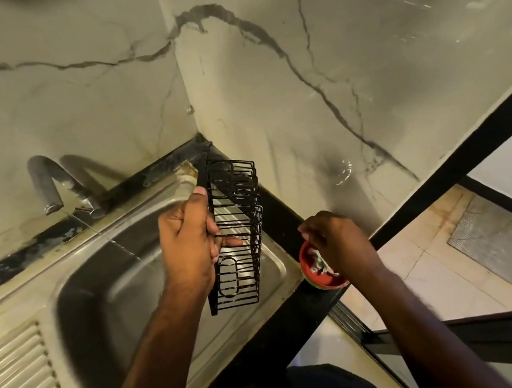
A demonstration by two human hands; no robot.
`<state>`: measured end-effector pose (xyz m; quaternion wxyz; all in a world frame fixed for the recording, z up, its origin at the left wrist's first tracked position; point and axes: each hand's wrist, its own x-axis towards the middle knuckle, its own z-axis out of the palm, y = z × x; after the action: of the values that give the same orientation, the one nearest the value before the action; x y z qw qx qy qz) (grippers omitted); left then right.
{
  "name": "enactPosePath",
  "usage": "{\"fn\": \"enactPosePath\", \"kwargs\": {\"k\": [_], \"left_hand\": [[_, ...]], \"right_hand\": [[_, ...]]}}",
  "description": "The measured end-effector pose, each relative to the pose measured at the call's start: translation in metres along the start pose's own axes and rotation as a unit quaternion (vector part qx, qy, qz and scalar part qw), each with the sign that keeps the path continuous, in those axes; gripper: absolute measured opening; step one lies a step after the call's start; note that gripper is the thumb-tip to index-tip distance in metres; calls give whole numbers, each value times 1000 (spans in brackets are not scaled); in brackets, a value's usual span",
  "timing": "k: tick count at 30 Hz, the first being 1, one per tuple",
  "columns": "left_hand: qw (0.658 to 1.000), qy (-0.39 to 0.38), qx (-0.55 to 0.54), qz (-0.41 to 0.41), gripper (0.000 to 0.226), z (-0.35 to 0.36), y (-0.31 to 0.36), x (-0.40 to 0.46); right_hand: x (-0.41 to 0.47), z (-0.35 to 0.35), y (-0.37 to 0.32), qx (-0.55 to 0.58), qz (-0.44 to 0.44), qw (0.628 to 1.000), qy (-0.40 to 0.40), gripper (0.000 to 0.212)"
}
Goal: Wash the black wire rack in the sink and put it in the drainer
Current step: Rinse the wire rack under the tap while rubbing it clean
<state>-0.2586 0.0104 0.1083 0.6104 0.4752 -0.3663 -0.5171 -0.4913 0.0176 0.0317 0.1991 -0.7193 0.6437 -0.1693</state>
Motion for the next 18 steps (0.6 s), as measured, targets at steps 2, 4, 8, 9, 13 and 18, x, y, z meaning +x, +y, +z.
{"fn": "enactPosePath", "kwargs": {"k": [2, 4, 8, 9, 13, 18], "left_hand": [[1000, 2, 2, -3, 62, -7, 2, -1], [1000, 4, 8, -5, 59, -18, 2, -3], [999, -2, 48, 1, 56, -41, 5, -11], [998, 0, 63, -1, 57, -49, 7, -13], [991, 21, 133, -10, 56, -79, 17, -19], [986, 80, 143, -22, 55, -116, 25, -24]], "right_hand": [[4, 1, -14, 3, -30, 999, 17, 21], [10, 4, -31, 6, -60, 998, 26, 19], [25, 12, -67, 16, -91, 996, 19, 18], [29, 15, -77, 22, -97, 995, 19, 17], [43, 27, -116, 48, -110, 993, 20, 15], [58, 31, -154, 155, -129, 979, -21, 12]]}}
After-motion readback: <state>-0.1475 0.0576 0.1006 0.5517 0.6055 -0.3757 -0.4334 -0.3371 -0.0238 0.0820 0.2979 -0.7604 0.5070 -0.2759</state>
